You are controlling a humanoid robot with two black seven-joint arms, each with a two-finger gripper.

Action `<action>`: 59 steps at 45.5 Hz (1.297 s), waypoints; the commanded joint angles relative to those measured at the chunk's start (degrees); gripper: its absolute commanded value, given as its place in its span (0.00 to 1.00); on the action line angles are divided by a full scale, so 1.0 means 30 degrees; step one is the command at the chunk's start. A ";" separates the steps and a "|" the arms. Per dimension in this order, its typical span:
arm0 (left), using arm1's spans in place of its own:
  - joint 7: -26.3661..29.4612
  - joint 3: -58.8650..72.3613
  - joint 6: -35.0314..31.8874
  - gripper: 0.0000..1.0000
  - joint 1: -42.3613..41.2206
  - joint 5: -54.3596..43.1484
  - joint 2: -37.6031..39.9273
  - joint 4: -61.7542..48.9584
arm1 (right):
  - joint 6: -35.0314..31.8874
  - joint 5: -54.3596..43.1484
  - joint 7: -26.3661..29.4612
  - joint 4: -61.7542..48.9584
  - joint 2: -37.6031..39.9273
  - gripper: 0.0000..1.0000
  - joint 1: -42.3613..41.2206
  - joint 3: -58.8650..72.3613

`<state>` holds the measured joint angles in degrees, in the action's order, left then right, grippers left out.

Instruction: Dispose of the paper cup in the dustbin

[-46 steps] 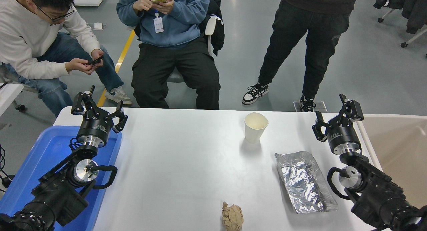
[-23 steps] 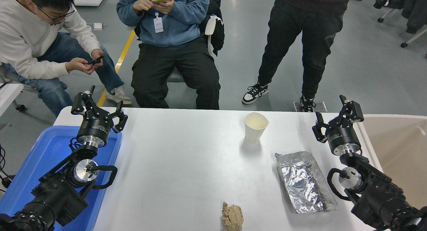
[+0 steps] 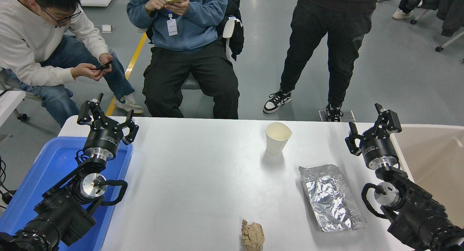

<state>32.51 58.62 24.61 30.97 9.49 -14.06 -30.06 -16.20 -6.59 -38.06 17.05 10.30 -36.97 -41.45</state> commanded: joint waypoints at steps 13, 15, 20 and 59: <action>0.0002 0.0001 -0.0029 1.00 0.0018 0.0000 -0.0001 0.0000 | -0.0225 -0.0001 0.0233 0.0293 0.0522 1.00 -0.0214 0.0134; 0.0002 0.0001 0.0001 1.00 0.0018 0.0000 -0.0001 0.0000 | -0.0254 0.0000 0.0526 0.0439 0.0464 1.00 -0.0303 0.0192; 0.0002 -0.0028 0.0000 1.00 -0.0011 0.0000 -0.0001 0.0000 | 0.0068 0.0000 0.2371 0.1463 0.0580 1.00 -0.0333 0.0310; 0.0002 0.0001 0.0000 1.00 0.0018 0.0000 -0.0031 0.0000 | 0.3291 -0.5213 0.9490 1.0019 0.5854 1.00 -0.7567 1.2406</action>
<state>32.52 58.63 24.54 31.03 9.49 -14.12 -30.06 -6.75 -14.73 -16.11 41.31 25.37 -52.93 -13.02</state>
